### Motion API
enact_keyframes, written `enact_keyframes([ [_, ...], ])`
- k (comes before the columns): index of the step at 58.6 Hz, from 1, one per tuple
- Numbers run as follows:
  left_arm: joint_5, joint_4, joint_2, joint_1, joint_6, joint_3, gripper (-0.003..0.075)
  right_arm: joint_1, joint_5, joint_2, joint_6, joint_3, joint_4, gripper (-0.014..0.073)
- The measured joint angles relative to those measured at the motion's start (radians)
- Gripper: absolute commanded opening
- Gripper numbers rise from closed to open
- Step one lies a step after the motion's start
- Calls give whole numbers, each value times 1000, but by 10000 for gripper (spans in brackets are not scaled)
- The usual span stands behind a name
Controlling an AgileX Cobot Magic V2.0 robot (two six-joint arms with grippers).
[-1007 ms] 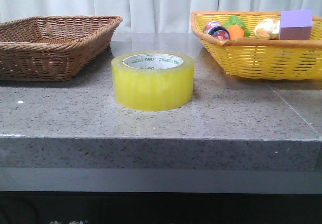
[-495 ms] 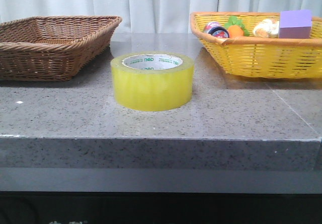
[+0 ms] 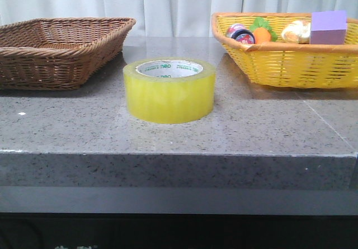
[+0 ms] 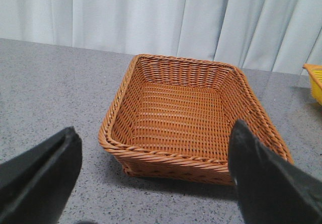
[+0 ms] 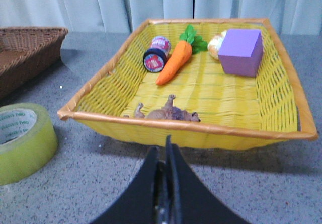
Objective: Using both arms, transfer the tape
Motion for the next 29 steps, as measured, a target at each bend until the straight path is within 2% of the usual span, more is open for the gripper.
enact_keyframes([
  [9, 99, -4, 39, -33, 27, -67, 588, 0, -10, 0, 0, 0, 0, -68],
  [20, 255, -6, 196, -157, 81, -281, 581, 0, -11, 0, 0, 0, 0, -68],
  [29, 445, -66, 398, -289, 87, -467, 500, 0, -13, 0, 0, 0, 0, -68],
])
